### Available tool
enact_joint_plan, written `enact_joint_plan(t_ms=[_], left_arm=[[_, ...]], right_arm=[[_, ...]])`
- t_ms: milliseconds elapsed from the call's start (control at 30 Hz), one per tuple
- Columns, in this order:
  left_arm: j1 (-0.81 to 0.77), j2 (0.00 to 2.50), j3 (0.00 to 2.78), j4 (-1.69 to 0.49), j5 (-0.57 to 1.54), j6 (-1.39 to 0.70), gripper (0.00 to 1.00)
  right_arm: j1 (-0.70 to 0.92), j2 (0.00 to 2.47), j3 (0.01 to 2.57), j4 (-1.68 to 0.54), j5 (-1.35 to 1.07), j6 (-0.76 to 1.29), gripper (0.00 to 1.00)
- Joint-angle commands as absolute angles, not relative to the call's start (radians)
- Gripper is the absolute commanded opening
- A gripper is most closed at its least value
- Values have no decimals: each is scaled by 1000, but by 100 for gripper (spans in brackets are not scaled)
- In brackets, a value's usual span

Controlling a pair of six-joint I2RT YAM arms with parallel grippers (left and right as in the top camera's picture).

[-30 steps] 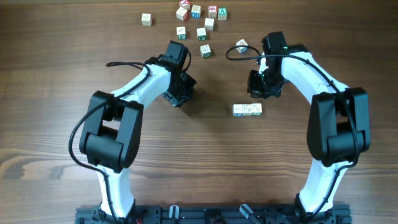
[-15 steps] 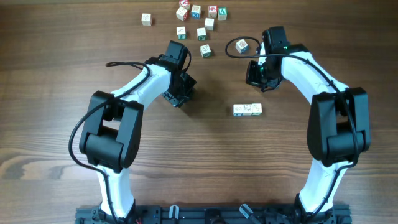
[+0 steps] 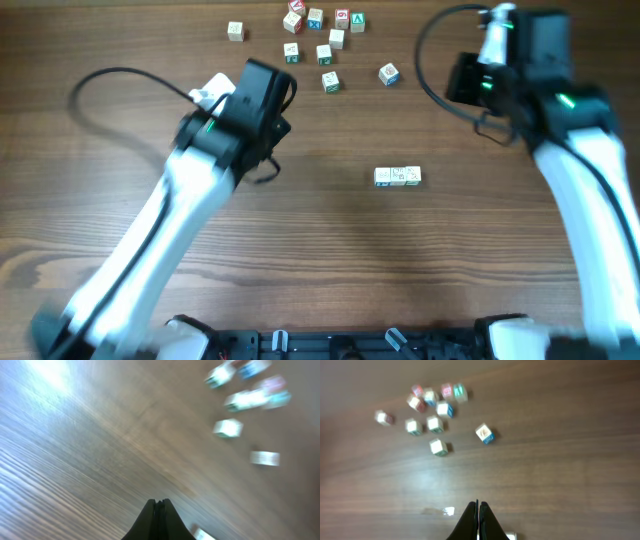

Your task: Form a horizontal line

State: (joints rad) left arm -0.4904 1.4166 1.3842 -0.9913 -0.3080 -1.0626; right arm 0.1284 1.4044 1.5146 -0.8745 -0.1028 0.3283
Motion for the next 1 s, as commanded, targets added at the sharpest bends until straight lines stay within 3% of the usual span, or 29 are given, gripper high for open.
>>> enact_joint_plan(t_ms=[0, 133, 200, 233, 267, 300, 333, 367, 967], left_arm=[[-635, 1251, 1388, -1047, -525, -1051, 4], [-819, 1130, 1388, -1121, -685, -1052, 4], [-898, 1088, 1388, -1159, -739, -1052, 5], [-923, 1076, 1388, -1172, -751, -1052, 15], [-939, 1067, 1388, -1183, -754, -1051, 32], [-948, 1060, 1388, -1191, -754, -1052, 51], [-951, 1055, 1388, -1198, -754, -1052, 80], [-951, 1053, 1388, -1205, -754, -1052, 100], [-951, 1076, 1388, -1231, -752, -1052, 100]], right_arm=[[131, 1257, 1516, -971, -36, 348, 5], [131, 1120, 1515, -1050, 50, 341, 5], [131, 1061, 1515, -1063, 64, 340, 29], [131, 1037, 1515, -1065, 70, 340, 42], [131, 1016, 1515, -1068, 72, 341, 62], [131, 995, 1515, -1069, 72, 341, 84], [131, 978, 1515, -1071, 72, 341, 100], [131, 962, 1515, -1074, 72, 341, 100], [137, 985, 1513, -1091, 72, 341, 100]])
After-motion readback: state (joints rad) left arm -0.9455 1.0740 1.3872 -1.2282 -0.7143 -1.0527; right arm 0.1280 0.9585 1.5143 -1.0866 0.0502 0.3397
